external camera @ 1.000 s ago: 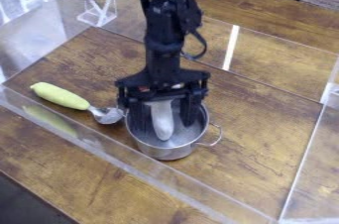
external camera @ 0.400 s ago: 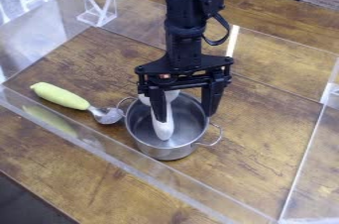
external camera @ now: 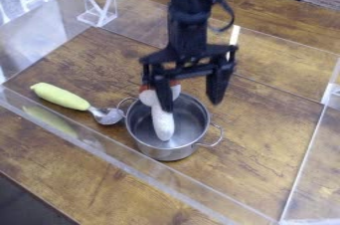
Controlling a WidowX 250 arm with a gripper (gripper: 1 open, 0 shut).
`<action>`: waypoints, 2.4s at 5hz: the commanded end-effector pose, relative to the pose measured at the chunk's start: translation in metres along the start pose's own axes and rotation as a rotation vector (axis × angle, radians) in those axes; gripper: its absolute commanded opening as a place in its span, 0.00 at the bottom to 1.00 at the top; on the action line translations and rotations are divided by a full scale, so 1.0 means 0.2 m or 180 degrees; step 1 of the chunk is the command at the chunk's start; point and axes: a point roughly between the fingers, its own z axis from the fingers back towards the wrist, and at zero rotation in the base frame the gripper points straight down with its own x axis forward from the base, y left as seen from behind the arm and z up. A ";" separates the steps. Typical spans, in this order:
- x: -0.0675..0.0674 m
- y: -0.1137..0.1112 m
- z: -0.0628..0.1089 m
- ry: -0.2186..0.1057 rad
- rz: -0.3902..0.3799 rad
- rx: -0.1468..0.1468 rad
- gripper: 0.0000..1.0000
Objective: Put the mushroom in the silver pot
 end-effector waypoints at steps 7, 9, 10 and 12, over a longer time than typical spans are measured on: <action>0.11 -0.35 0.24 -0.0163 -0.1090 -0.0523 1.00; 0.16 -0.33 0.23 -0.0149 -0.0872 -0.0394 1.00; 0.17 -0.31 0.24 -0.0127 -0.0833 -0.0322 1.00; 0.27 -0.21 0.12 -0.0107 -0.0681 -0.0211 1.00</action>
